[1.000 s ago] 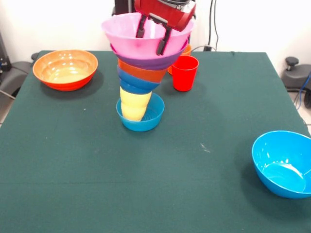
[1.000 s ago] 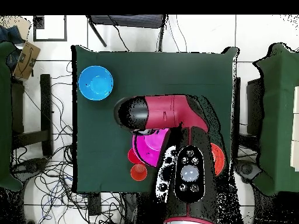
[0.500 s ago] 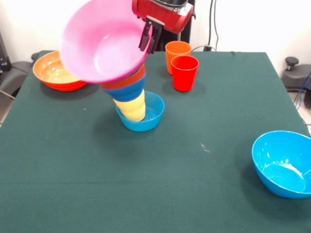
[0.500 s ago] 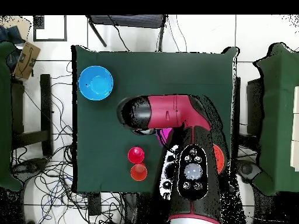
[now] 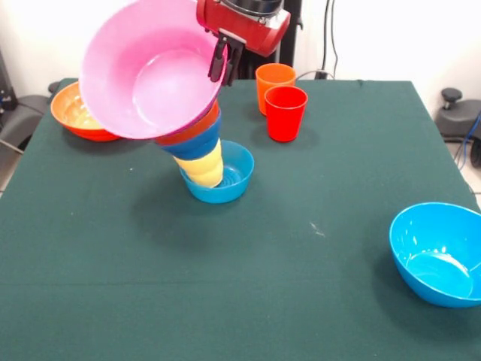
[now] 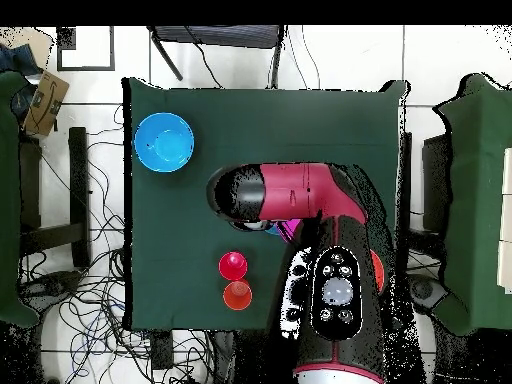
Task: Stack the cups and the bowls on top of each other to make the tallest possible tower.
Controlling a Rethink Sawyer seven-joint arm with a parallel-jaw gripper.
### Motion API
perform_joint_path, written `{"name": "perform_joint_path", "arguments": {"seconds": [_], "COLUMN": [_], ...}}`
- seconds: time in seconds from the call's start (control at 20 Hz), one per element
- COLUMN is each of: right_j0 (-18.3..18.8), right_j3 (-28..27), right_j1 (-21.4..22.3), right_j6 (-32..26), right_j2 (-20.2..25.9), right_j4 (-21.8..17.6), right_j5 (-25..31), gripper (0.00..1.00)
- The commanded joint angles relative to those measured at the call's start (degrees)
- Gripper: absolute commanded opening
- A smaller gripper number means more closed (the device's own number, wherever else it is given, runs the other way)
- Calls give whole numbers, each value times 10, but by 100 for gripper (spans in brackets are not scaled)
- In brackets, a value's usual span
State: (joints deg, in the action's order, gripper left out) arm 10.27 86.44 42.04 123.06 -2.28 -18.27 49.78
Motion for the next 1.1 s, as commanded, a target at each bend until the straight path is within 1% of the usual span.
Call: {"name": "perform_joint_path", "arguments": {"seconds": [0.05,0.15,0.4,0.45,0.55,0.7,0.8,0.95,1.05,1.1], "right_j0": [2,0,6,6,5,-12,-32,-37,-28,-17], "right_j3": [-9,-7,21,23,29,31,28,35,44,51], "right_j1": [-46,-45,-43,-43,-41,-42,-44,-39,-34,-29], "right_j6": [-7,0,41,42,53,88,114,107,84,65], "right_j2": [59,55,56,55,51,25,-3,-17,-11,0], "right_j4": [-1,-4,8,10,11,-7,-19,-11,-1,6], "right_j5": [-46,-57,-141,-145,-169,-236,-280,-299,-293,-283], "gripper": [0,0,0,0,0,0,0,0,0,0]}}
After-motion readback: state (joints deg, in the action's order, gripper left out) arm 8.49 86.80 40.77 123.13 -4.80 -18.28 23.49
